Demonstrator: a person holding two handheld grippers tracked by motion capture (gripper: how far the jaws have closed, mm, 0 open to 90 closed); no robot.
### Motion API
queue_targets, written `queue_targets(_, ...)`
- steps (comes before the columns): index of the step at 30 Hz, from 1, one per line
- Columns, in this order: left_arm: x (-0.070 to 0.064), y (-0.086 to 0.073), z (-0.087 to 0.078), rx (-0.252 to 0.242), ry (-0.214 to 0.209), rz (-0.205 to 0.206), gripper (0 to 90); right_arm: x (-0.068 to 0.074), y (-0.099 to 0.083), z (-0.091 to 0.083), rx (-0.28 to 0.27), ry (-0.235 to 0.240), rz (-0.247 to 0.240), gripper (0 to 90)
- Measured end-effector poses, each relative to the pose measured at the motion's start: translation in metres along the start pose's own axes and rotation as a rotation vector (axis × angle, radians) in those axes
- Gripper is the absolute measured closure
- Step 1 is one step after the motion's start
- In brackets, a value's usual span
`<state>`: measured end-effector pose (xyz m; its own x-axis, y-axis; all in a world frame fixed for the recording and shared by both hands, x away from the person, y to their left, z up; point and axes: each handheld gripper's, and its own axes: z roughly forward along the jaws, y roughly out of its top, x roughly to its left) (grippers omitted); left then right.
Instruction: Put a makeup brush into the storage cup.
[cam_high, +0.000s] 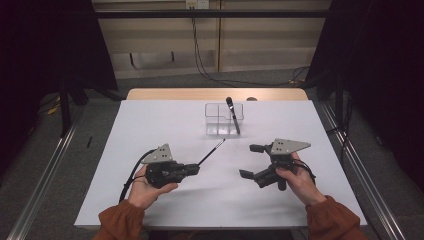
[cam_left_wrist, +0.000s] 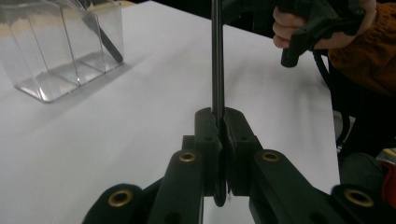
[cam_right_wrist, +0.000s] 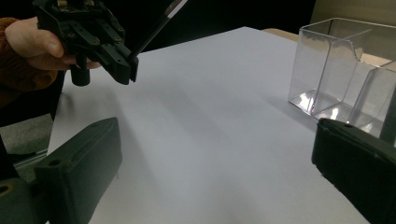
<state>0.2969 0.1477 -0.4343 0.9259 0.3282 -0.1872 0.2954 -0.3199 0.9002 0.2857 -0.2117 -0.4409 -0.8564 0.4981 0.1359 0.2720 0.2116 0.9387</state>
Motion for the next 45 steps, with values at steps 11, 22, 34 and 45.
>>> queue_targets(11,-0.003,0.010,0.009,-0.077,0.002,0.023,85.6,0.003,0.008,0.003,-0.069,0.045,0.036,1.9)
queue_targets(22,-0.008,0.023,0.031,-0.120,-0.027,0.048,85.5,0.005,0.023,0.007,-0.131,0.068,0.030,2.7)
queue_targets(34,-0.012,0.021,0.033,-0.130,-0.024,0.056,85.5,0.005,0.042,0.019,-0.183,0.110,0.033,19.5)
queue_targets(45,-0.012,0.017,0.038,-0.099,-0.040,0.056,85.5,0.001,0.040,0.023,-0.199,0.138,0.066,50.4)
